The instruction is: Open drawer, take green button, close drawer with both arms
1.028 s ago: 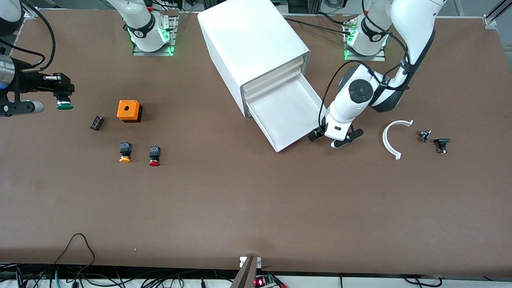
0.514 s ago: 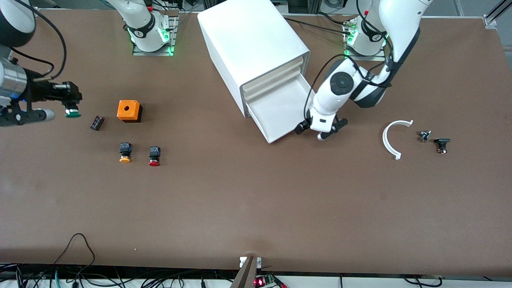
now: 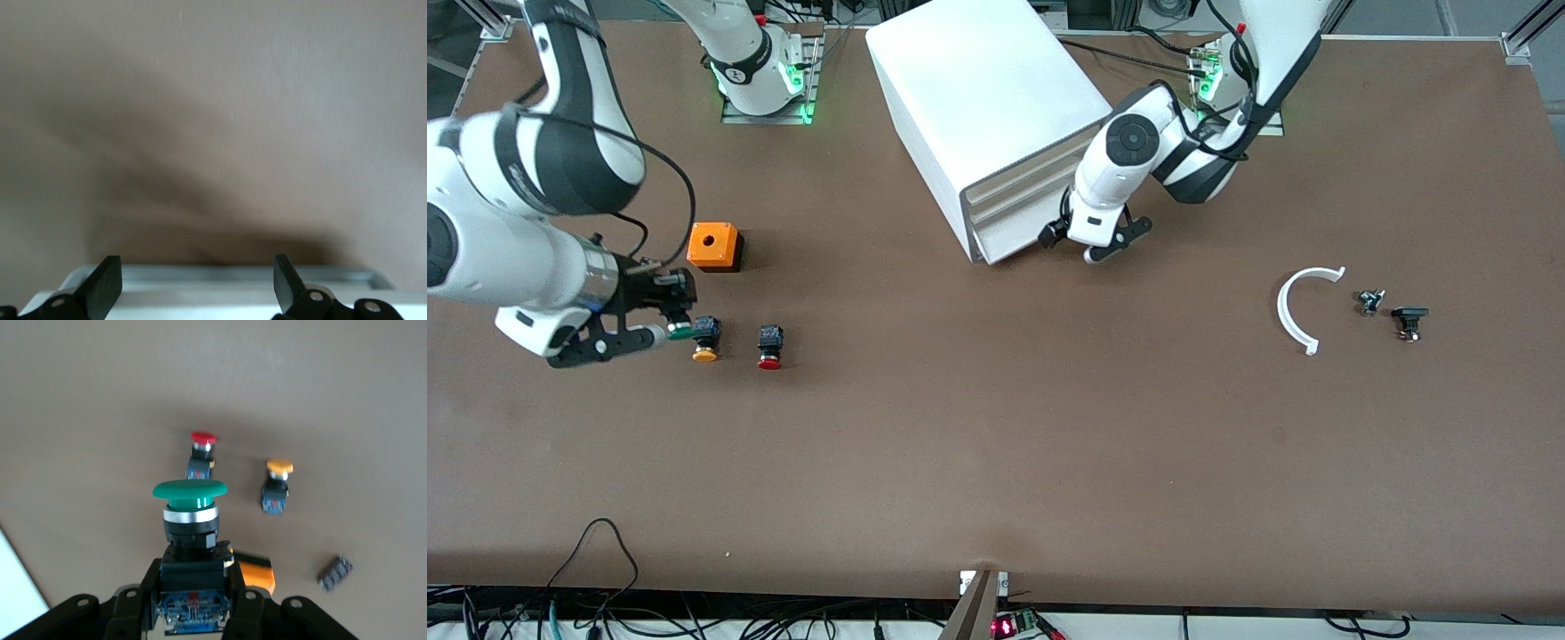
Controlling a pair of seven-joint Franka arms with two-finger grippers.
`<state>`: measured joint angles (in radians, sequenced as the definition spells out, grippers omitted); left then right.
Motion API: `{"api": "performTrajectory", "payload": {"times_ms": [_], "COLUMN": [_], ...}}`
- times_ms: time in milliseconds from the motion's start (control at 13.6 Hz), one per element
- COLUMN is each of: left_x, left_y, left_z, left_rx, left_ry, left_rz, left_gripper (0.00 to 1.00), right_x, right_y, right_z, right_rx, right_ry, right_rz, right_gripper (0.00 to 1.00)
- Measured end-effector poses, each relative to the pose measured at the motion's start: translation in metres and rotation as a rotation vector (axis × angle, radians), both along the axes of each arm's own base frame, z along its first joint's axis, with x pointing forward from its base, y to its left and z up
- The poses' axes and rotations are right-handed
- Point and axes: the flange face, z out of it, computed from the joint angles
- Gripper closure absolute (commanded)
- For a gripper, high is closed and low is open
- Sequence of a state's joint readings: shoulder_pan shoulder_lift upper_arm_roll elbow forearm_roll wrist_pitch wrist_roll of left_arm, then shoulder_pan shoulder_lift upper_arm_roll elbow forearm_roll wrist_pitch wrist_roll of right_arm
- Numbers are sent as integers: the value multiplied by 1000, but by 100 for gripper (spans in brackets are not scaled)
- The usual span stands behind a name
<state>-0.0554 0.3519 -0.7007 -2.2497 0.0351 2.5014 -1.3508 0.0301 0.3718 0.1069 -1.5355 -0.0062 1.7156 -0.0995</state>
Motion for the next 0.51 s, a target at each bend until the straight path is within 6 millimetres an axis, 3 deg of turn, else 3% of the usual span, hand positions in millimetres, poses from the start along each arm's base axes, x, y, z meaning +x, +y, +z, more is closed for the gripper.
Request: {"api": "performTrajectory", "payload": {"times_ms": [73,294,514], "left_x": [-7,-23,-16], "left_y": [-4,-12,-5], "left_z": [2,4,9], "left_rx": [12,41,47], "left_ry": [13,45,41], "left_rz": [-17,-57,-39], "left_gripper": [0,0,0], "right_x": [7,14,11], "right_y": [10,64,100], "right_z": [-17,-59,-99], "right_rx": [4,2,-1], "right_ry": [-17,-44,-65], "right_rz": [5,-14,-58], "right_gripper": [100,100,100]}}
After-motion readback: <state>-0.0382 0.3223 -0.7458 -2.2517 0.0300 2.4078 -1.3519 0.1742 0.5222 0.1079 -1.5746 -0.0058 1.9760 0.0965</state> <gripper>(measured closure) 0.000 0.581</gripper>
